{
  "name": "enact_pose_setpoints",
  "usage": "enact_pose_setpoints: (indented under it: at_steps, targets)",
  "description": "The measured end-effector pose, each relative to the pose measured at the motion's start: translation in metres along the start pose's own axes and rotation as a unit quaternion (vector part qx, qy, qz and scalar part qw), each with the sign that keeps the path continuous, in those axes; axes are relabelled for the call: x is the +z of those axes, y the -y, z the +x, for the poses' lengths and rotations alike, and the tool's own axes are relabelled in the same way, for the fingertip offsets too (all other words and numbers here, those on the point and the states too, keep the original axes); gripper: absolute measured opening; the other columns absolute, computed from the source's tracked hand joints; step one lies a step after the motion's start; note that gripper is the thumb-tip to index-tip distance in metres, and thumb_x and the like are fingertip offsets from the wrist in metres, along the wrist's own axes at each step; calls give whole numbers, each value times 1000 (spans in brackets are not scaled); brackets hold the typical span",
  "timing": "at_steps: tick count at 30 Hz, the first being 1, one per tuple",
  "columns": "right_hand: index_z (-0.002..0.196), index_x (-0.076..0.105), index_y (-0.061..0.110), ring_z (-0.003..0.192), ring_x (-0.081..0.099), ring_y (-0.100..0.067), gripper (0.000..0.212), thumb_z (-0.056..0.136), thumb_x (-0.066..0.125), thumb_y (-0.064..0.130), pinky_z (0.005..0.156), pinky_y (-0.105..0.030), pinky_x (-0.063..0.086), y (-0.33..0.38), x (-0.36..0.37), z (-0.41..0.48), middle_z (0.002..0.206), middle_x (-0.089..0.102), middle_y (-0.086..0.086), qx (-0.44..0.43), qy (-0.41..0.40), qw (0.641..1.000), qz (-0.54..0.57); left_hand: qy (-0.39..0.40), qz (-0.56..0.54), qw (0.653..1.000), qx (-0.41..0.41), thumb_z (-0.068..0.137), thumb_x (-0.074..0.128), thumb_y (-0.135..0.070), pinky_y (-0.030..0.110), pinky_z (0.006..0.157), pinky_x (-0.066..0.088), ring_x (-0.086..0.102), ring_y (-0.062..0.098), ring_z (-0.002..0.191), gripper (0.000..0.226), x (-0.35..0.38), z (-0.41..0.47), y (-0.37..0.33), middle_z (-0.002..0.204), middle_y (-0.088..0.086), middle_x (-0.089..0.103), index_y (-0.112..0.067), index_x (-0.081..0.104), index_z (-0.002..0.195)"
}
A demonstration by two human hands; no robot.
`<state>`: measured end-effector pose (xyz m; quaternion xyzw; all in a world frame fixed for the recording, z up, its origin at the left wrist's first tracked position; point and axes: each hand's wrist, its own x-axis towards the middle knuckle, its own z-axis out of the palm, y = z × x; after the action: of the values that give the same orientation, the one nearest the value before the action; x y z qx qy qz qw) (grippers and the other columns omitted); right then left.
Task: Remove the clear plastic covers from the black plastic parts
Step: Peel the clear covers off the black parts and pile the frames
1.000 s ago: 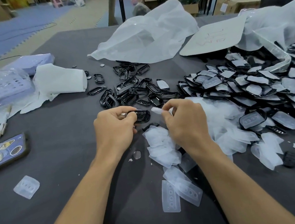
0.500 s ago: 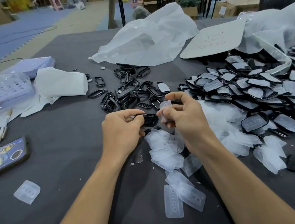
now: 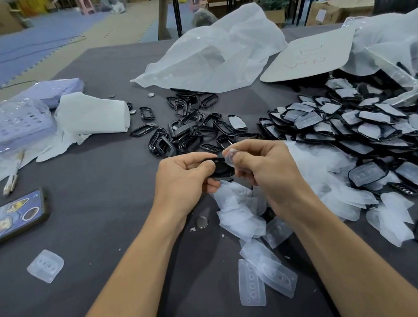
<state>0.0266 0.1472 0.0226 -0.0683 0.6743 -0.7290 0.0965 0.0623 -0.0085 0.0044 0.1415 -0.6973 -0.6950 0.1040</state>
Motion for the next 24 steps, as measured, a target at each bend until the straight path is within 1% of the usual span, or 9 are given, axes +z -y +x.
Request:
enact_pose_setpoints:
  at_steps: [2,6,8,10,11,15,17,20,24]
  targets:
    - [84,79,5,54,50,-9,11,91,72,3,52,-21,43,-1,2,0,62,60,-3,-15,-16,1000,-9,4,4,1000,-5,93,68,3,26,55,57,69,19,54,23,0,0,0,71,16,76,-15,82,90]
    - [83,83,25,64,63,-13,9,87,80,18,66,-27,53,-7,1,2,68,73,4,-109,-130,979,-111,15,0,1000,-14,93,68,4,25,53,56,69,18,54,20,0,-1,-1,73,17,77,-11,81,90]
    - [86,83,29,72,60,-4,10,86,81,19,70,-19,49,-9,2,0,71,72,12,-196,-153,946,-210,19,0,1000,-16,93,67,4,24,52,57,69,18,53,20,1,-2,-2,72,16,76,-10,81,89]
    - [91,83,25,91,62,-8,11,86,81,15,83,-20,49,-12,5,-2,87,75,17,-279,-147,894,-318,26,-13,999,-24,93,67,5,23,52,56,69,17,52,21,2,-3,-4,71,14,76,-10,81,89]
    - [93,84,24,97,63,-11,13,87,80,14,87,-23,50,-13,7,-3,92,75,17,-292,-130,885,-339,28,-28,999,-31,93,66,6,22,51,55,68,17,51,22,2,-3,-5,70,13,76,-9,81,89]
    - [96,82,37,88,68,-4,17,93,71,24,77,-20,54,-13,14,-6,88,77,22,-190,-32,944,-270,-1,-62,997,-43,92,67,7,22,50,55,67,18,50,21,-1,-2,-8,71,15,76,-7,81,87]
    - [88,81,38,81,71,-10,21,97,68,24,76,-28,57,-10,14,-6,83,78,15,-138,-32,971,-193,-10,-61,997,-38,91,67,6,23,50,55,66,17,49,22,-2,-3,-8,72,14,76,-10,82,86]
    - [81,82,26,76,73,-23,24,95,69,10,72,-36,61,-6,11,-2,77,78,0,-75,-35,993,-87,0,-55,998,-24,90,69,7,22,47,53,63,15,46,28,-1,-6,-10,69,13,74,-15,83,79]
    - [91,81,12,76,72,-17,14,86,77,0,75,-32,63,-2,8,-2,84,79,-8,11,5,1000,28,15,-48,999,-1,89,69,8,21,47,50,59,14,46,33,-2,-7,-12,66,7,72,-18,84,75]
